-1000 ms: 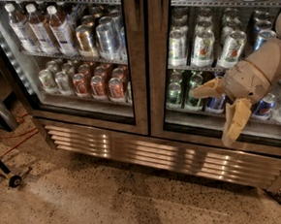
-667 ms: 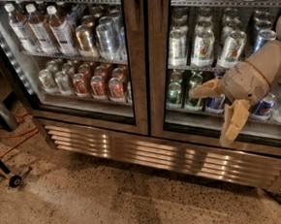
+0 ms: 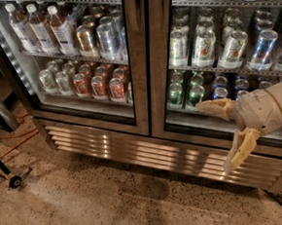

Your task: Open right fridge door

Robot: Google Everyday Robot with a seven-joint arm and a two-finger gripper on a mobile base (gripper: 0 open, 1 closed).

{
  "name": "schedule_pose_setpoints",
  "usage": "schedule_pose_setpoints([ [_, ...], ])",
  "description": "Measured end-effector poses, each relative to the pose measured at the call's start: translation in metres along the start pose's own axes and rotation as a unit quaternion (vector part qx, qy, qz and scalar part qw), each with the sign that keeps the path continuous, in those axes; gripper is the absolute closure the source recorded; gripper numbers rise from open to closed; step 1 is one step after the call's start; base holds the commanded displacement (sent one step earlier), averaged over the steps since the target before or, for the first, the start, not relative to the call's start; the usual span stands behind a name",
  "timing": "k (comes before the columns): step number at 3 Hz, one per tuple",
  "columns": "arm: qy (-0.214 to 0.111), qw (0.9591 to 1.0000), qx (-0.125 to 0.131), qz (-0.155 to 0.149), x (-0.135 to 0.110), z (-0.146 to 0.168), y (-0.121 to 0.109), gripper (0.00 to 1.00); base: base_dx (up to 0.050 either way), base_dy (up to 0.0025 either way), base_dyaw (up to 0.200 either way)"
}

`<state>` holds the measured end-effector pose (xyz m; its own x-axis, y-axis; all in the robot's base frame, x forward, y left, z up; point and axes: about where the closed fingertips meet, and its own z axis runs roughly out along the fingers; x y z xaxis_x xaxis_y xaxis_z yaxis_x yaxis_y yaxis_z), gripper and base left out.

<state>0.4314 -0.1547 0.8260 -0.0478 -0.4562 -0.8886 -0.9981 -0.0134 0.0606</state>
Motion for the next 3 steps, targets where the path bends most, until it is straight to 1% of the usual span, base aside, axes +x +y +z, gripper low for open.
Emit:
schedule_pose_setpoints([
  [1,-0.003,1.0,-0.001,-0.001,-0.0005,0.0004,-0.0002,0.0,0.0,0.0,0.0],
  [2,-0.064,0.9977,0.02,-0.004,-0.0007,-0.0025,0.0005,0.0,0.0,0.0,0.0],
  [3,-0.171,0.983,0.066,-0.011,-0.0031,-0.006,0.0032,0.0,0.0,0.0,0.0],
])
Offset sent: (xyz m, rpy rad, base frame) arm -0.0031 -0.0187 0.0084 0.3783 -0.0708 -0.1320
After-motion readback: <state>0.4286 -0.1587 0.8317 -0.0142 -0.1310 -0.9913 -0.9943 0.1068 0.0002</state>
